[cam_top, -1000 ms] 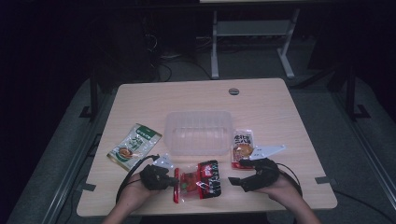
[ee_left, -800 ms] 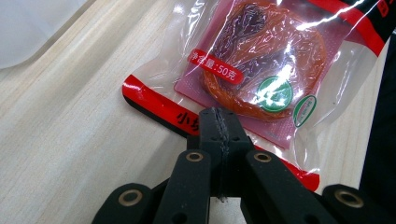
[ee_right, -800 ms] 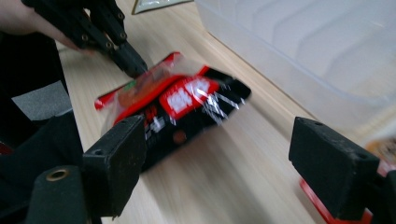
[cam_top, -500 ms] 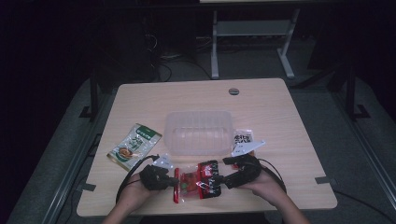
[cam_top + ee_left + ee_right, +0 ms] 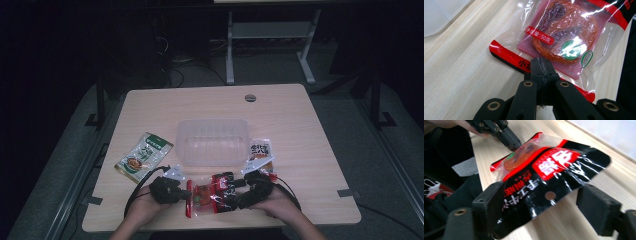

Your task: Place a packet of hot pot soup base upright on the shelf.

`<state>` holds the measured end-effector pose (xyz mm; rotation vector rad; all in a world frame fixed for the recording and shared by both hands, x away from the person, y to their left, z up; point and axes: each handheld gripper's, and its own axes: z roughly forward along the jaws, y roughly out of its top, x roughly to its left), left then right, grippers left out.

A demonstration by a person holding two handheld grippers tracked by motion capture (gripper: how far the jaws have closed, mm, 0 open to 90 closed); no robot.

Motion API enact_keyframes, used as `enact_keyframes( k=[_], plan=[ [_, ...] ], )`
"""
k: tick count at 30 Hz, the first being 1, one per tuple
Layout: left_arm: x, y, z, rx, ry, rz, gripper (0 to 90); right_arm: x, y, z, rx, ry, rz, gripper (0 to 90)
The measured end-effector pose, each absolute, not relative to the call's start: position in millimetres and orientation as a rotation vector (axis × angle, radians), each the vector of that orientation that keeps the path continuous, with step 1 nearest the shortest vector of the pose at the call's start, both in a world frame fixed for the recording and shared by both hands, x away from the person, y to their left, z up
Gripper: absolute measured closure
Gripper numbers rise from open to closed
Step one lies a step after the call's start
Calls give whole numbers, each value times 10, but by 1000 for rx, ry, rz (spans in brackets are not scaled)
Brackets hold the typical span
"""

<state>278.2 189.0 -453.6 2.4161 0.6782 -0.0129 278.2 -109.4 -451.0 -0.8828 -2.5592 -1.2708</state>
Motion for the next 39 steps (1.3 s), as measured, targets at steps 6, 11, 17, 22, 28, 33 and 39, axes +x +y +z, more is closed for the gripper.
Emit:
enact_keyframes(
  k=[6, 11, 17, 22, 28, 33, 39],
  plan=[
    [2787, 1898, -4534, 2422, 674, -15, 897, 2805, -1108, -4509, -868, -2500, -1322, 444],
    [2790, 1899, -4540, 2408, 682, -21, 898, 2803, -1102, -4484, -840, -2489, -1350, 603],
    [2786, 1895, -4546, 2394, 698, -25, 898, 2829, -1064, -4446, -783, -2494, -1364, 808],
    [2795, 1906, -4550, 2386, 698, -38, 899, 2872, -1036, -4446, -712, -2491, -1393, 890],
    [2792, 1900, -4550, 2388, 699, -31, 899, 2863, -1017, -4432, -647, -2460, -1432, 900],
    [2794, 1917, -4548, 2386, 711, -38, 898, 2902, -946, -4392, -611, -2392, -1479, 900],
    [2785, 1929, -4523, 2373, 704, -73, 872, 2886, -971, -4319, -594, -2373, -1521, 900]
  ],
)
